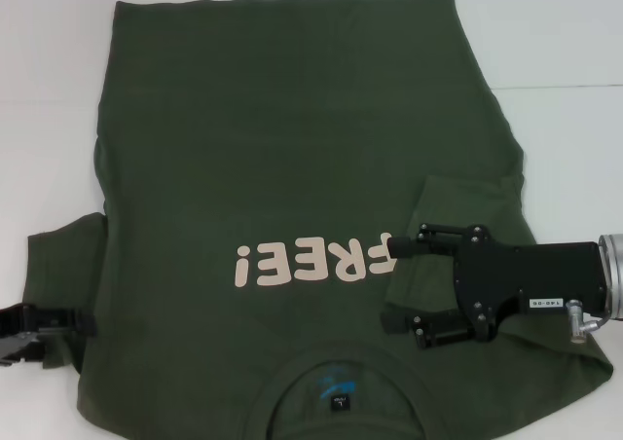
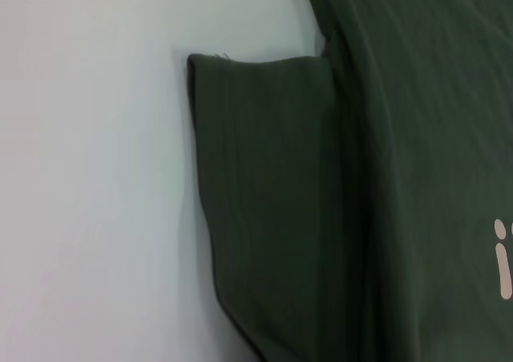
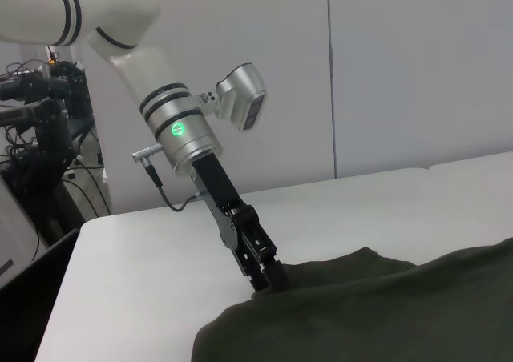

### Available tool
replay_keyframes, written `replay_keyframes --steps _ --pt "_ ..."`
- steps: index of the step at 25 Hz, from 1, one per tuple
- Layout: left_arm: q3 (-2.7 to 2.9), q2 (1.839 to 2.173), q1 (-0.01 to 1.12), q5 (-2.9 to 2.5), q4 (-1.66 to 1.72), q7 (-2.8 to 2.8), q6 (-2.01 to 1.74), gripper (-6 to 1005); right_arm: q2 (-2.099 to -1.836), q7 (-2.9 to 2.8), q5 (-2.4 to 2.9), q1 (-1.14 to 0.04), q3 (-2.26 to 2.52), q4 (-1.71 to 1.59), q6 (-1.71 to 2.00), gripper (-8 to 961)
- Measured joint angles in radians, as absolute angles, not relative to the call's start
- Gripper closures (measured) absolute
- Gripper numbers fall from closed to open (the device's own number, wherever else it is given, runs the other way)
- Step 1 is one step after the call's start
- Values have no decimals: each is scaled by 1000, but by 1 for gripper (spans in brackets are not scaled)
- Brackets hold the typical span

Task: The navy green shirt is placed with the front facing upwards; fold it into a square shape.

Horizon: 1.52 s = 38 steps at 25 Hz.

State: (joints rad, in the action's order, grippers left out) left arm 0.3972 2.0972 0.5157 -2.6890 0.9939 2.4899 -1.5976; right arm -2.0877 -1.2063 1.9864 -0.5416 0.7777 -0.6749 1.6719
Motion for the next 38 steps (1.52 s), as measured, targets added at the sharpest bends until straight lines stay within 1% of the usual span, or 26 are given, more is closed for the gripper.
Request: replay_keyframes --steps 20,26,31,36,38 --pt "398 2094 523 -2699 966 2511 -1571 119 -2086 -1222 1980 -544 778 -675 1679 25" --pt "397 2094 523 -2700 965 2519 -1557 323 -2086 -1229 1979 -545 777 -675 1682 26" --pt "410 2094 525 -2700 965 2524 -1547 587 -2086 -1229 1979 -544 776 -675 1683 26" --pt "422 2094 526 -2700 965 2530 -1547 798 -2086 -1229 1979 -544 776 -675 1683 26" --pt "423 2094 526 -2699 965 2530 -1546 822 -2086 -1229 1979 -543 776 -675 1683 26"
